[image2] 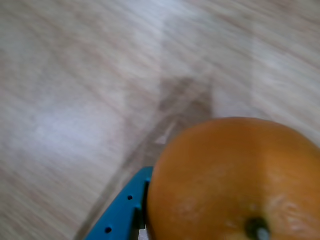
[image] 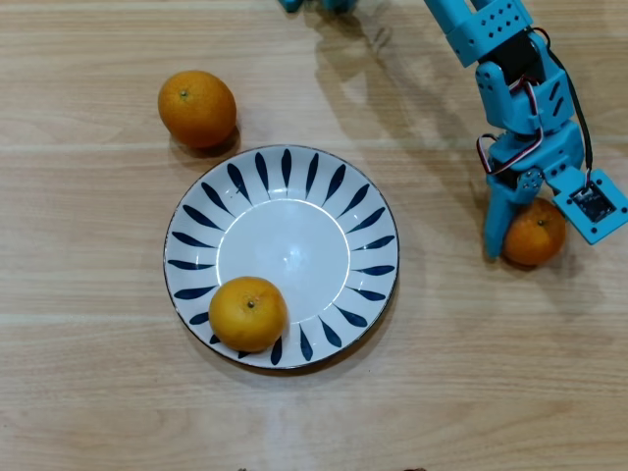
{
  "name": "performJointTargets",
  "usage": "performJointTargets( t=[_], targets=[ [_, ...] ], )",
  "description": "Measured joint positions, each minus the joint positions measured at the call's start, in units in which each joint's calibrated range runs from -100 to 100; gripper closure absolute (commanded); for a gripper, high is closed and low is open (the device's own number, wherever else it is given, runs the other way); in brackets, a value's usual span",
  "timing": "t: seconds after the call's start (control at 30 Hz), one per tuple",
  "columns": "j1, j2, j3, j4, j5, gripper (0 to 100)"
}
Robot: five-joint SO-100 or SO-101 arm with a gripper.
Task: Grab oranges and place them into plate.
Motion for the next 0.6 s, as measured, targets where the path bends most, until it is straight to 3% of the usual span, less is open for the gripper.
performJointTargets(
  t=[0.4,0.6],
  targets=[
    [0.6,0.2,-1.4,0.0,0.3,74],
    [2.7,-9.7,-1.3,13.8,4.9,74]
  ],
)
